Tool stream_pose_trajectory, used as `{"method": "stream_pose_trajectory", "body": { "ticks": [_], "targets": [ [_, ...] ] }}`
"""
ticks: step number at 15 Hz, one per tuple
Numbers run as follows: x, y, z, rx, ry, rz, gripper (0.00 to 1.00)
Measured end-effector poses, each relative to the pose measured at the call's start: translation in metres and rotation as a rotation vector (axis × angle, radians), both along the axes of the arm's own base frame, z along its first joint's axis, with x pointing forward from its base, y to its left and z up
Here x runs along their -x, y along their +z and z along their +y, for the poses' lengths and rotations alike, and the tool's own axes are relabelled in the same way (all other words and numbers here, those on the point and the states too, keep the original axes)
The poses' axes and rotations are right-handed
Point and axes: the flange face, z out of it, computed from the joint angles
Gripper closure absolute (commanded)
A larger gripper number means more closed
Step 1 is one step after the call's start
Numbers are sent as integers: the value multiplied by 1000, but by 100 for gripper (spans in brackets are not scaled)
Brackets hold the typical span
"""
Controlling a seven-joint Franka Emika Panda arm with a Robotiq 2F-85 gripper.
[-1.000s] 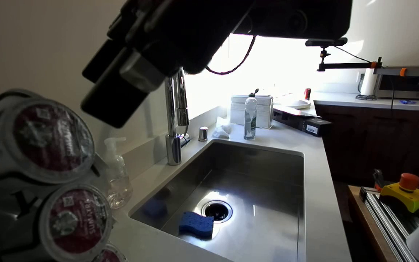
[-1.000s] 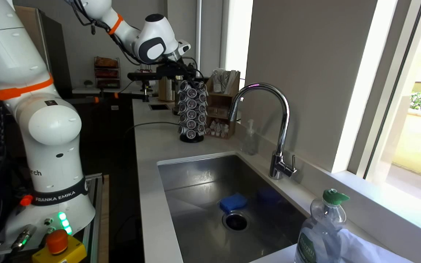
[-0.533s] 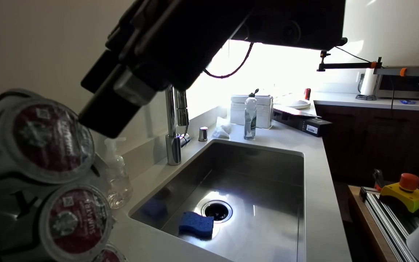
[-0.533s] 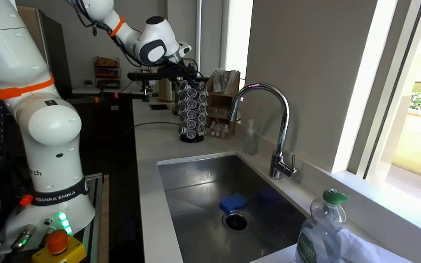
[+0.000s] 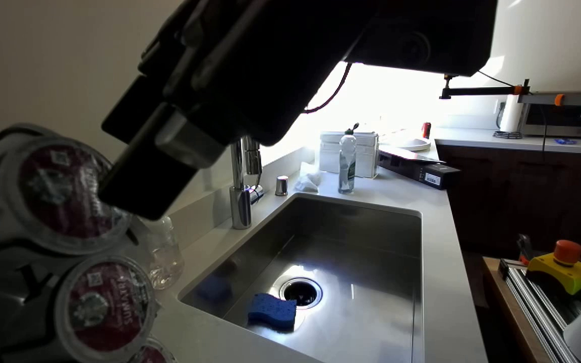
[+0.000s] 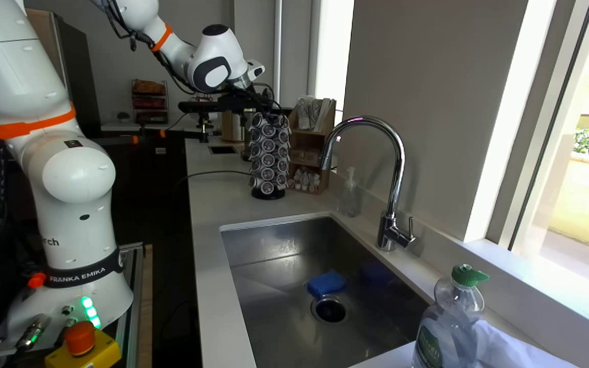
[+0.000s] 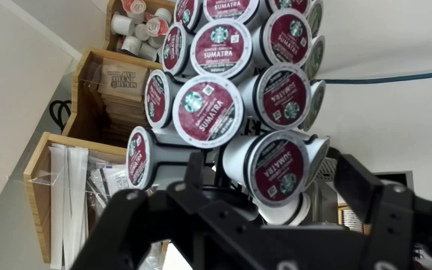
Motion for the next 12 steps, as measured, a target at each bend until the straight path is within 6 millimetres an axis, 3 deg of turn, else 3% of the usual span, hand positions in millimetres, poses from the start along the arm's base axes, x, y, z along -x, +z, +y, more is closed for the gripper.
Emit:
{"method": "stream_pose_trajectory", "body": {
  "ticks": [12],
  "targets": [
    [-8, -10, 11, -10, -2, -14, 0]
  ]
}}
